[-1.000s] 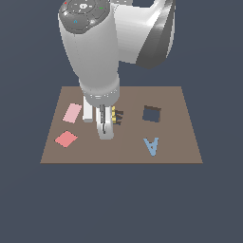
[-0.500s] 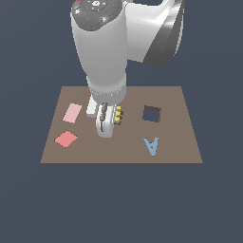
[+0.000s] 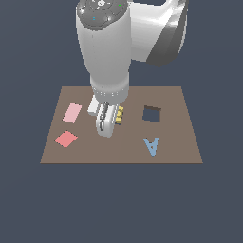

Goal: Insert a designated object into the corresponding slot on a board.

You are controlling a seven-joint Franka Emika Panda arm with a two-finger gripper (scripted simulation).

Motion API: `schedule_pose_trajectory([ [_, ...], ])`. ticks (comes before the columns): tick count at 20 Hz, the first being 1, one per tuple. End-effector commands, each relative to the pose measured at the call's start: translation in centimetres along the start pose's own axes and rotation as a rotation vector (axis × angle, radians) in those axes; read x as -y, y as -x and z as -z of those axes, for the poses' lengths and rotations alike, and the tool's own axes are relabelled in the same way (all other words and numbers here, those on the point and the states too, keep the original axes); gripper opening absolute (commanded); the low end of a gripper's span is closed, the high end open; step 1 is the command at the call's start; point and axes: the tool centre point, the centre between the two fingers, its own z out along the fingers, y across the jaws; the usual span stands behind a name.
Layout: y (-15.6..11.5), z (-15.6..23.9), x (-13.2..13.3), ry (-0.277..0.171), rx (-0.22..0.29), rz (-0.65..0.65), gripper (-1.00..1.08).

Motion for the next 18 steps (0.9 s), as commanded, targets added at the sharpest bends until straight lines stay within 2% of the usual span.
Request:
schedule_pose_trajectory([
  [1,0.0,0.0,0.0,0.0,0.0,0.0,-1.0],
  [8,0.02,-0.99,0.02,0.001,0.0,-0.004,-1.0],
  [9,0.02,-0.99,0.02,0.001,0.0,-0.004,1.0],
  [18,0.02,-0.99,0.02,0.001,0.0,-0.004,1.0],
])
